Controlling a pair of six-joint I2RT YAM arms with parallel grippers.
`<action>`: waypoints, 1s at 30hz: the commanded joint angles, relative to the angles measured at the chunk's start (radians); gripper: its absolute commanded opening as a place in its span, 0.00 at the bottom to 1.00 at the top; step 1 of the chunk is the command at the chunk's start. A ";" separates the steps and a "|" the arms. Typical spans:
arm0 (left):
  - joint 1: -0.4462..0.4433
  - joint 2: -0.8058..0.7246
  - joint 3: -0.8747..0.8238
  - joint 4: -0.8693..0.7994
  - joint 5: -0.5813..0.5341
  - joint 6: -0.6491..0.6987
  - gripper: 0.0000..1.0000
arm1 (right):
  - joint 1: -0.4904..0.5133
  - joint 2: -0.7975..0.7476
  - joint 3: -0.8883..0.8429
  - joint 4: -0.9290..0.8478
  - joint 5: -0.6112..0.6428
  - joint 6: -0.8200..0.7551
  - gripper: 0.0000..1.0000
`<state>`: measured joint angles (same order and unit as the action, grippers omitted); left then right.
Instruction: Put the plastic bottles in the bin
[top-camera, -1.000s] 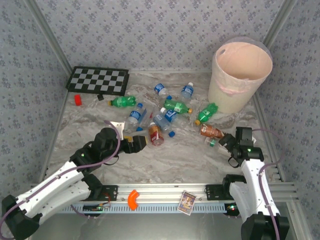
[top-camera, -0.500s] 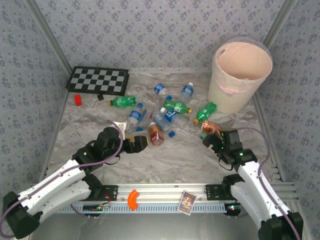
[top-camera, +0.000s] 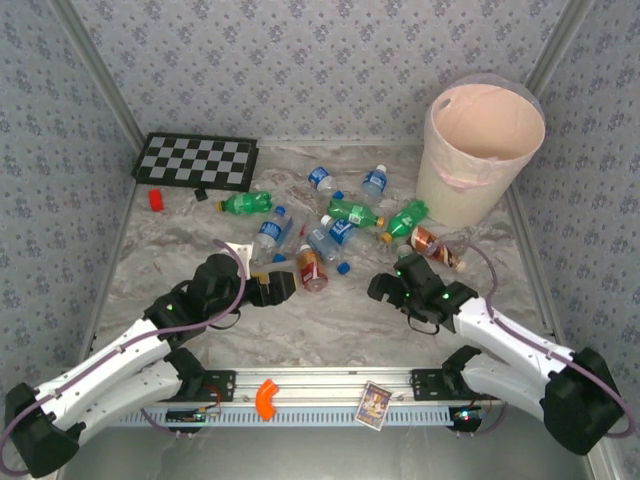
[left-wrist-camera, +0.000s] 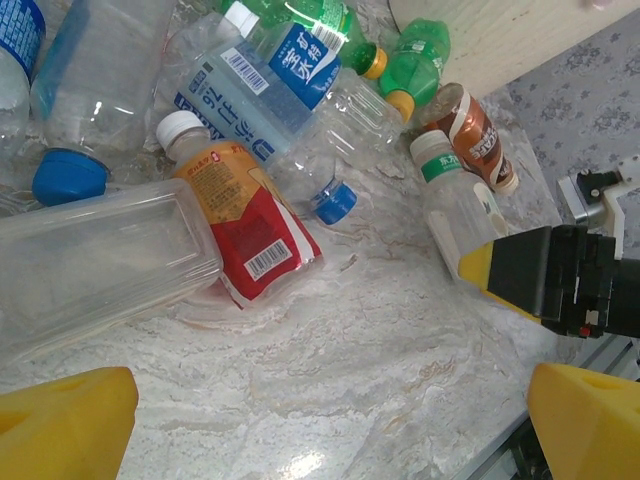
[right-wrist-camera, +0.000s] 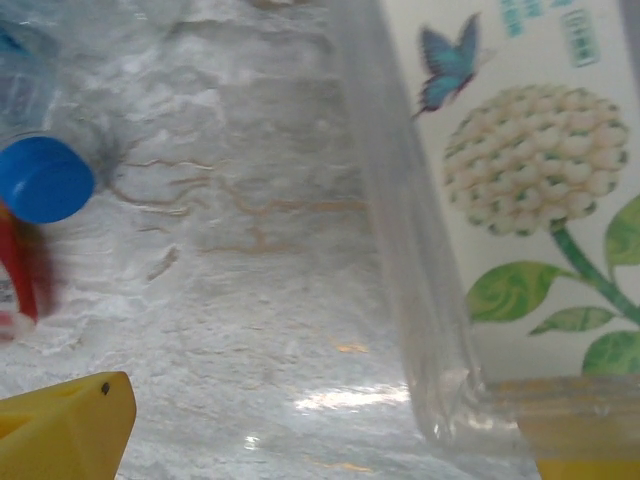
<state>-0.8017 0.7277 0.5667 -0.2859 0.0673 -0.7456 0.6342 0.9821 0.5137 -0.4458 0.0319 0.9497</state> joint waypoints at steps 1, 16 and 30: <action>-0.009 -0.009 0.045 0.005 0.013 0.008 1.00 | 0.024 0.023 0.088 -0.054 0.081 -0.050 1.00; -0.011 -0.004 0.037 0.016 0.012 0.008 1.00 | -0.086 0.012 0.271 -0.337 0.214 -0.236 1.00; -0.013 -0.017 0.039 -0.012 0.002 0.014 1.00 | -0.327 0.327 0.391 -0.219 0.044 -0.471 1.00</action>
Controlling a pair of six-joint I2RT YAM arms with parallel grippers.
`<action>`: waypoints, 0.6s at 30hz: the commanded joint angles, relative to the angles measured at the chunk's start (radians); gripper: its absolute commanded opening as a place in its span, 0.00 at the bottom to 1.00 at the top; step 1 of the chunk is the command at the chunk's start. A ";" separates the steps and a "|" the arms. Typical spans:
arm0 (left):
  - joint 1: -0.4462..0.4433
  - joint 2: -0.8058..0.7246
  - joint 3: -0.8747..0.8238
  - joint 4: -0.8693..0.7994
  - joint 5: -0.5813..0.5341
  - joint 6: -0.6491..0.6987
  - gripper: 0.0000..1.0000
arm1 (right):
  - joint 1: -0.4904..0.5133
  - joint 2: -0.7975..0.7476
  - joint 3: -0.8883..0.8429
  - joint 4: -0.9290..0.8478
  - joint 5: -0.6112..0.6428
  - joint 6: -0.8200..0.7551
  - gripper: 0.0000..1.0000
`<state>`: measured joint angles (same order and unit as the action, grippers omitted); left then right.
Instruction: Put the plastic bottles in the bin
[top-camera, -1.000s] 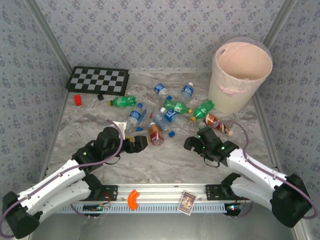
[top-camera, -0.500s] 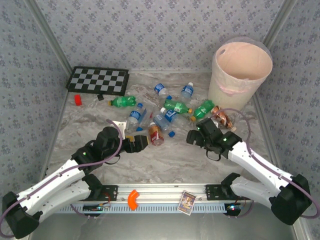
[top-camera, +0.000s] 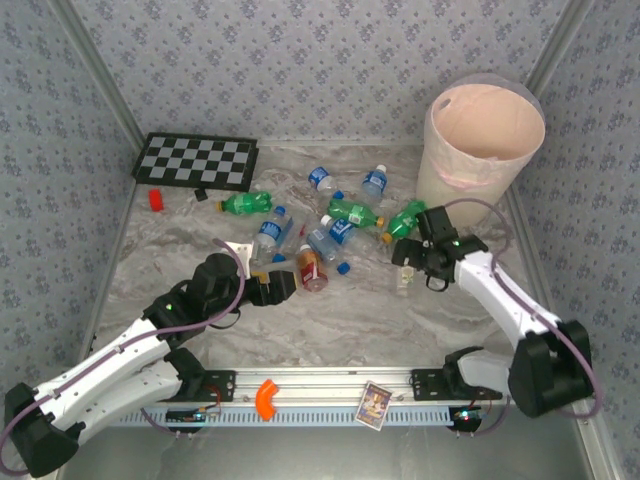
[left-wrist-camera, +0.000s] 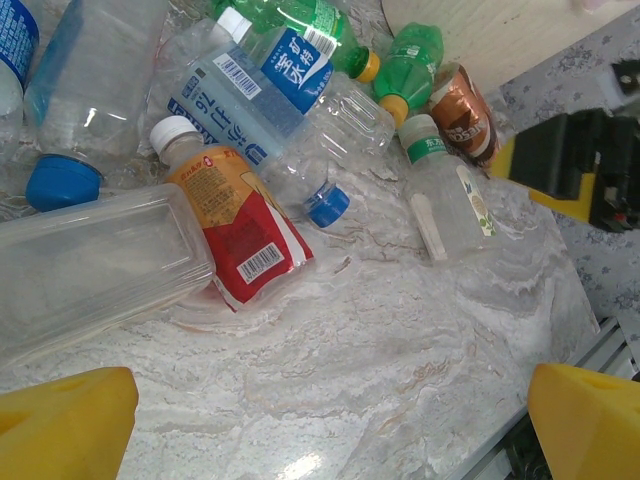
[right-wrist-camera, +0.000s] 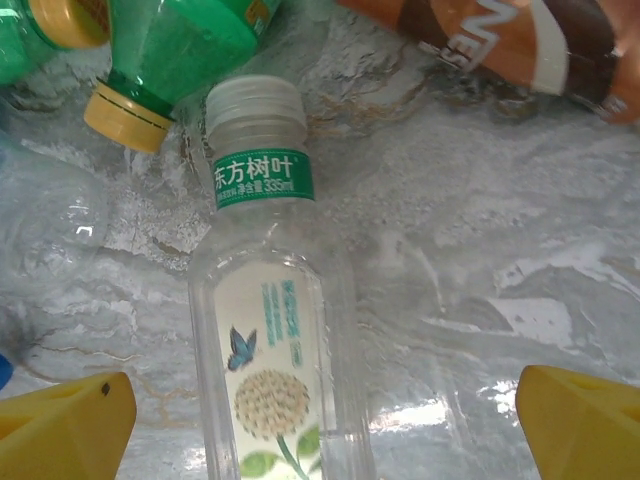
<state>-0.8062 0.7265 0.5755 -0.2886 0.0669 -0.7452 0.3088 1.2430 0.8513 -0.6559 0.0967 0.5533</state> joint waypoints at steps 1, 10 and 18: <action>-0.007 -0.017 0.029 -0.009 0.004 0.014 1.00 | 0.001 0.094 0.062 -0.008 -0.019 -0.077 1.00; -0.044 0.006 0.018 0.035 0.039 0.035 1.00 | 0.049 0.256 0.089 0.030 0.008 -0.093 0.90; -0.080 0.062 0.043 0.038 0.036 0.052 1.00 | 0.078 0.387 0.152 0.003 0.013 -0.117 0.70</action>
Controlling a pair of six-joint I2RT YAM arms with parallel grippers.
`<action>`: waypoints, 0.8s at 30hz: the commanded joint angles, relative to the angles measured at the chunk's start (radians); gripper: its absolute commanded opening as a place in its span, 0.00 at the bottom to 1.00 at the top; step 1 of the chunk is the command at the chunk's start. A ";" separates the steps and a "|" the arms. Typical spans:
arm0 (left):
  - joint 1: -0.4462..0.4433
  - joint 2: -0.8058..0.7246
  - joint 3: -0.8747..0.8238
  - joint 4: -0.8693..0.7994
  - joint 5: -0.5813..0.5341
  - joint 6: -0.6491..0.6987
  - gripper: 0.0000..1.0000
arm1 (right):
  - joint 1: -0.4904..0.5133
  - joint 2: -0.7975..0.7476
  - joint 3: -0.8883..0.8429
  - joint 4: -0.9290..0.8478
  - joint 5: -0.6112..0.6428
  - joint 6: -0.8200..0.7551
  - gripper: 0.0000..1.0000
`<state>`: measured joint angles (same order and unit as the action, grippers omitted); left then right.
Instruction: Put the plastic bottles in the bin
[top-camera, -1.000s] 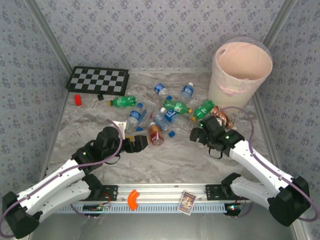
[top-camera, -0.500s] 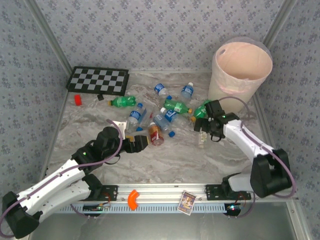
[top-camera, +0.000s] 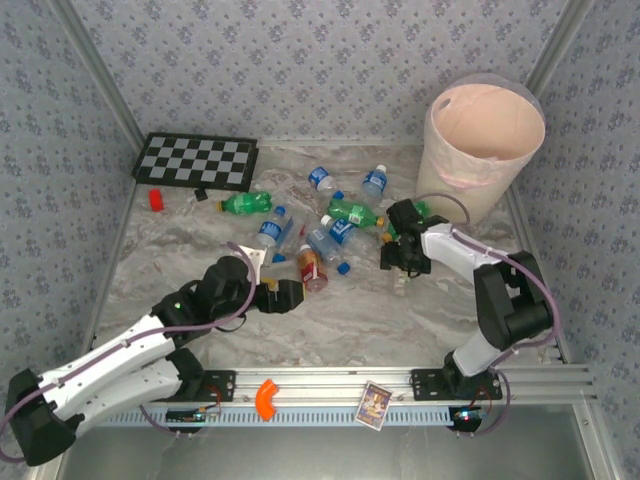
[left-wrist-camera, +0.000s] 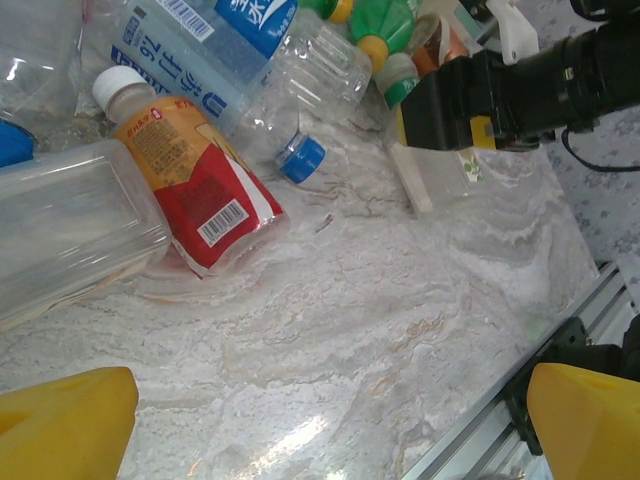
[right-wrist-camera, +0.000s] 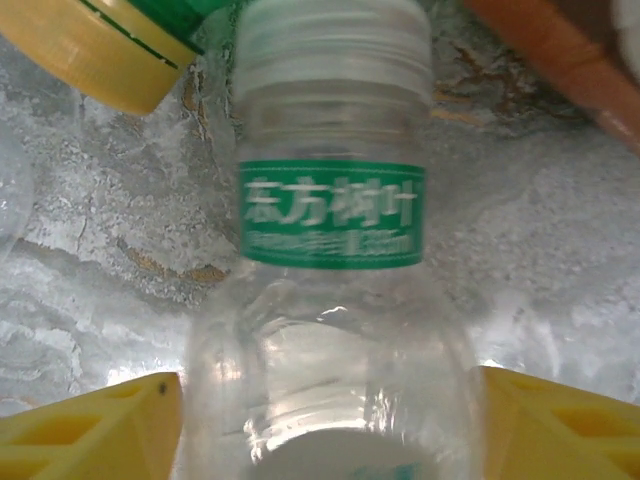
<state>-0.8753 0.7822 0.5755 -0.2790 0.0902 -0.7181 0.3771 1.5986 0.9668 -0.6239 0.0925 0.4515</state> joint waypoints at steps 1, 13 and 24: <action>-0.011 0.008 0.046 0.025 0.011 0.026 1.00 | 0.013 0.039 0.041 -0.030 0.020 -0.016 0.67; -0.015 -0.006 0.052 0.015 0.001 0.024 1.00 | 0.070 -0.092 0.045 -0.075 0.098 0.004 0.61; -0.016 -0.070 0.090 -0.045 -0.077 0.019 1.00 | 0.088 -0.388 0.138 -0.138 0.164 0.018 0.59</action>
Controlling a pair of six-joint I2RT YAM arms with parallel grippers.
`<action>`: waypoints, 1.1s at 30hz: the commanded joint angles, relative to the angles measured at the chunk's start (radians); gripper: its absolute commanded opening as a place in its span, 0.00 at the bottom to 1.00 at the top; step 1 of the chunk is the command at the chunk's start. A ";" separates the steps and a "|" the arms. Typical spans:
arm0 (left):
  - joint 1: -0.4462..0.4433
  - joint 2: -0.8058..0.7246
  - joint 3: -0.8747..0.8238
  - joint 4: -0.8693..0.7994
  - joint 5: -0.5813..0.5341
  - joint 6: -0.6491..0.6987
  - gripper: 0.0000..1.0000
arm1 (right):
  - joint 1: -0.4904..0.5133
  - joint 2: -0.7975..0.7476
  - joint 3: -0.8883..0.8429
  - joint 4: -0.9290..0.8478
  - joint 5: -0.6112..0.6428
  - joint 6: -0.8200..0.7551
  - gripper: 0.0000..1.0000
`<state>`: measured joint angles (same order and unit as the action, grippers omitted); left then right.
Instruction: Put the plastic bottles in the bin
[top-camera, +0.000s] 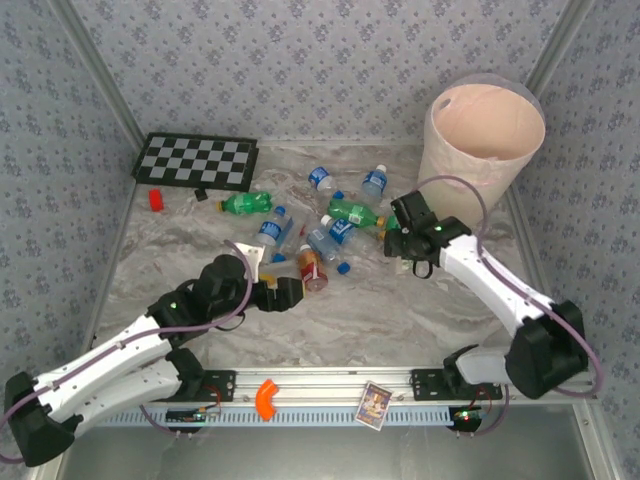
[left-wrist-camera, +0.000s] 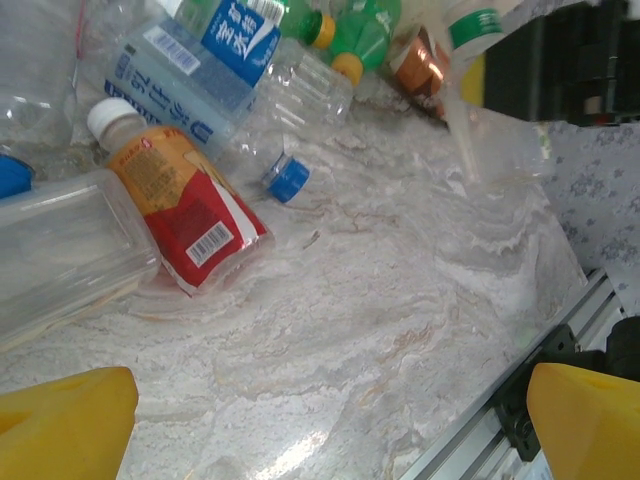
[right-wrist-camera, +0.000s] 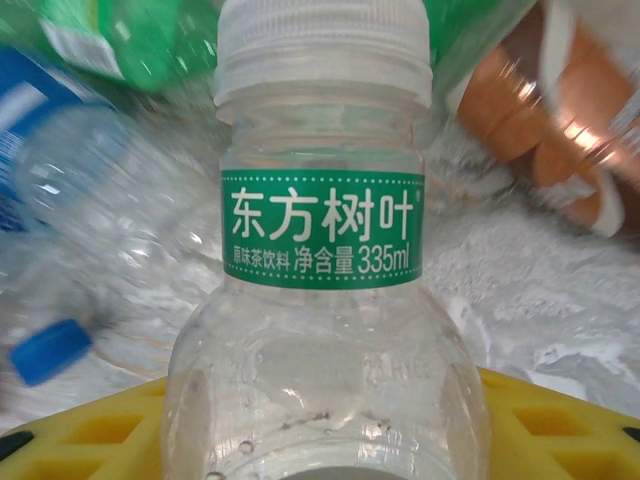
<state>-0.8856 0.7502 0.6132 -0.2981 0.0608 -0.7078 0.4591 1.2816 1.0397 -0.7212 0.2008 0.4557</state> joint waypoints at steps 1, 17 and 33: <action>-0.006 -0.051 0.059 -0.037 -0.070 0.008 1.00 | 0.005 -0.096 0.089 -0.047 0.068 0.013 0.59; -0.007 -0.264 0.115 -0.145 -0.277 0.010 1.00 | -0.240 -0.012 0.602 0.060 0.122 -0.065 0.59; -0.006 -0.330 0.128 -0.190 -0.287 0.036 1.00 | -0.522 0.529 1.228 -0.151 -0.031 0.023 0.57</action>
<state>-0.8860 0.4263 0.6987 -0.4767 -0.2218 -0.6960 -0.0555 1.7580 2.1609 -0.7887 0.2142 0.4740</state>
